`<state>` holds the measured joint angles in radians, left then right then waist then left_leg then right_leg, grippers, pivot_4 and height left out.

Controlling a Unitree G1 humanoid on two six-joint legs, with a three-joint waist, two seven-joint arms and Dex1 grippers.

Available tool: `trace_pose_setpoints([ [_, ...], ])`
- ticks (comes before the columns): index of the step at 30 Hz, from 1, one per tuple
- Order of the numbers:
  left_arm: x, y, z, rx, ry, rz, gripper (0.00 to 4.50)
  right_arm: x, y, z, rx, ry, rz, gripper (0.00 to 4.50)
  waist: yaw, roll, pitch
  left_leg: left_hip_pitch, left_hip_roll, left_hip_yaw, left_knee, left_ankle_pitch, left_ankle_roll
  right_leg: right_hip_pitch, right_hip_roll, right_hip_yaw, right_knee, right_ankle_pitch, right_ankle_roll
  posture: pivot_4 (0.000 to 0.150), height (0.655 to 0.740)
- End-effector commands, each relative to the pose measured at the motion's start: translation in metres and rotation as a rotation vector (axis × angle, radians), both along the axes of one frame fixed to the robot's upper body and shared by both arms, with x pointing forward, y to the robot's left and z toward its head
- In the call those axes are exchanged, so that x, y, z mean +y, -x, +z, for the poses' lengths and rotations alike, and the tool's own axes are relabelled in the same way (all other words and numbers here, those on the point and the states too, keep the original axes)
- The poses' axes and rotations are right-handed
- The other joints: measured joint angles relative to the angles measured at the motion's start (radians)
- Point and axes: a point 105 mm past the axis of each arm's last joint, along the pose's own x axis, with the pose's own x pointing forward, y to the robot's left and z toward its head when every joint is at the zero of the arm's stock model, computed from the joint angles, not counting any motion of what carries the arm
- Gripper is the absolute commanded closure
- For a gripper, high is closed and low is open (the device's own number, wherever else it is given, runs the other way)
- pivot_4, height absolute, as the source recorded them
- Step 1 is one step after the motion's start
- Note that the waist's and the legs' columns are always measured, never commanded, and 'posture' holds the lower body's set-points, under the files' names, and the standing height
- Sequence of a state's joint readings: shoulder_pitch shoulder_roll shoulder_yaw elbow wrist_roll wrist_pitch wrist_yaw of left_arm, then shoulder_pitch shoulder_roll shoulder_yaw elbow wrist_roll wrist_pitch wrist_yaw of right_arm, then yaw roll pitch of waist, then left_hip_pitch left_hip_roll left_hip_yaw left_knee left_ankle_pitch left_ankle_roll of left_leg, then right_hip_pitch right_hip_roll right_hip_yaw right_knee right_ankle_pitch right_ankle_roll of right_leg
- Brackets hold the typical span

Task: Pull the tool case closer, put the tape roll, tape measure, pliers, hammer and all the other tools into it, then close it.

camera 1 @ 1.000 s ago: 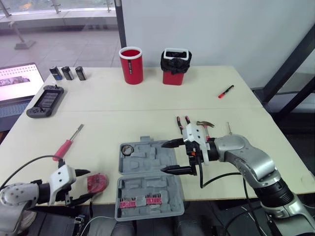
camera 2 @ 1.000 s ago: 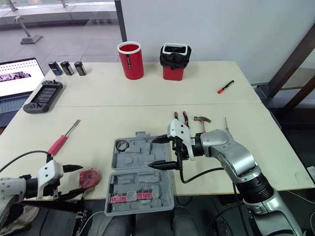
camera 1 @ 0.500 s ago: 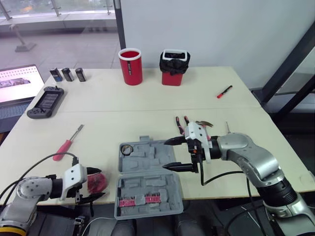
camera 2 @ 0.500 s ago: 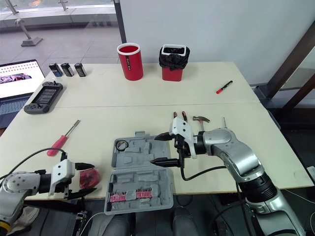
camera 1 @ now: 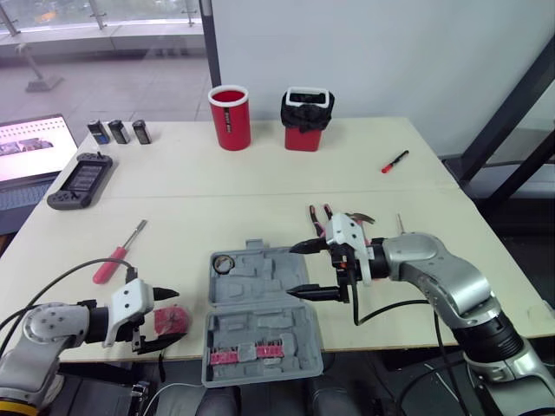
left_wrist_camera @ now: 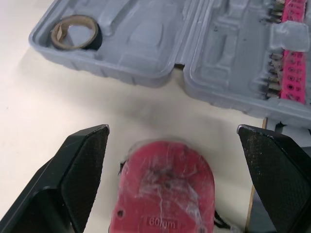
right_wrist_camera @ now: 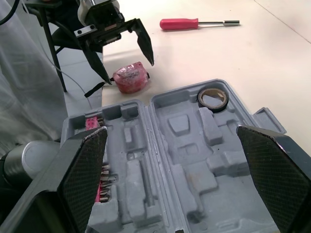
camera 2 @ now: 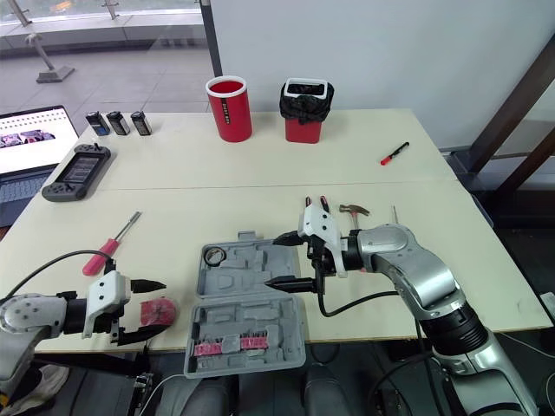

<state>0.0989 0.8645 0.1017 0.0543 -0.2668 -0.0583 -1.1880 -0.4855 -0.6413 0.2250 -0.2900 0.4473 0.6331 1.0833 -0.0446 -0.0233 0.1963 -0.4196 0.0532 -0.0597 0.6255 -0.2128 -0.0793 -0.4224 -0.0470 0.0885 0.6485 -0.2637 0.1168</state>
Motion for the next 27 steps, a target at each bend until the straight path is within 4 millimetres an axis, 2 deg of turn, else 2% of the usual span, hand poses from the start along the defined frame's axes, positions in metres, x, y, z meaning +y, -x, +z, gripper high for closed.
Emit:
trace_pose_setpoints([
  [1, 0.015, -0.003, -0.003, -0.018, -0.039, 0.037, 0.07, 0.003, 0.000, 0.011, -0.049, -0.014, 0.021, 0.00, 0.000, 0.000, 0.000, 0.000, 0.000, 0.000, 0.000, 0.000, 0.000, 0.000, 0.000, 0.000, 0.000, 0.000, 0.000, 0.150, 0.7400],
  [7, 0.030, 0.000, -0.021, 0.015, -0.068, 0.046, 0.07, 0.003, 0.000, 0.011, -0.052, -0.012, 0.023, 0.00, 0.000, 0.000, 0.000, 0.000, 0.000, 0.000, 0.000, 0.000, 0.000, 0.000, 0.000, 0.000, 0.000, 0.000, 0.000, 0.150, 0.7400],
  [15, 0.025, -0.002, -0.034, 0.018, -0.057, 0.010, 0.07, 0.005, -0.001, 0.012, -0.056, -0.010, 0.027, 0.00, 0.003, 0.000, 0.000, 0.000, 0.000, 0.000, 0.000, 0.000, 0.000, 0.000, 0.000, 0.000, 0.000, 0.000, 0.000, 0.150, 0.7400],
  [17, 0.025, -0.003, -0.034, 0.013, -0.042, 0.008, 0.59, 0.005, -0.001, 0.012, -0.056, -0.010, 0.027, 0.00, 0.003, 0.000, 0.000, 0.000, 0.000, 0.000, 0.000, 0.000, 0.000, 0.000, 0.000, 0.000, 0.000, 0.000, 0.000, 0.150, 0.7400],
  [19, 0.027, -0.002, -0.034, 0.015, -0.039, 0.002, 1.32, 0.005, -0.001, 0.013, -0.057, -0.007, 0.027, 0.00, 0.003, 0.000, 0.000, 0.000, 0.000, 0.000, 0.000, 0.000, 0.000, 0.000, 0.000, 0.000, 0.000, 0.000, 0.000, 0.150, 0.7400],
  [20, 0.029, -0.001, -0.033, 0.013, -0.037, 0.002, 1.45, 0.004, -0.001, 0.013, -0.056, -0.007, 0.027, 0.00, 0.002, 0.000, 0.000, 0.000, 0.000, 0.000, 0.000, 0.000, 0.000, 0.000, 0.000, 0.000, 0.000, 0.000, 0.000, 0.150, 0.7400],
  [22, 0.033, -0.003, -0.028, -0.009, -0.035, 0.006, 1.45, 0.004, -0.001, 0.014, -0.052, -0.010, 0.022, 0.00, 0.001, 0.000, 0.000, 0.000, 0.000, 0.000, 0.000, 0.000, 0.000, 0.000, 0.000, 0.000, 0.000, 0.000, 0.000, 0.150, 0.7400],
  [27, 0.037, -0.016, 0.004, -0.114, -0.022, 0.007, 1.45, -0.001, -0.009, 0.015, 0.001, -0.014, -0.063, 0.00, 0.001, 0.000, 0.000, 0.000, 0.000, 0.000, 0.000, 0.000, 0.000, 0.000, 0.000, 0.000, 0.000, 0.000, 0.000, 0.150, 0.7400],
])
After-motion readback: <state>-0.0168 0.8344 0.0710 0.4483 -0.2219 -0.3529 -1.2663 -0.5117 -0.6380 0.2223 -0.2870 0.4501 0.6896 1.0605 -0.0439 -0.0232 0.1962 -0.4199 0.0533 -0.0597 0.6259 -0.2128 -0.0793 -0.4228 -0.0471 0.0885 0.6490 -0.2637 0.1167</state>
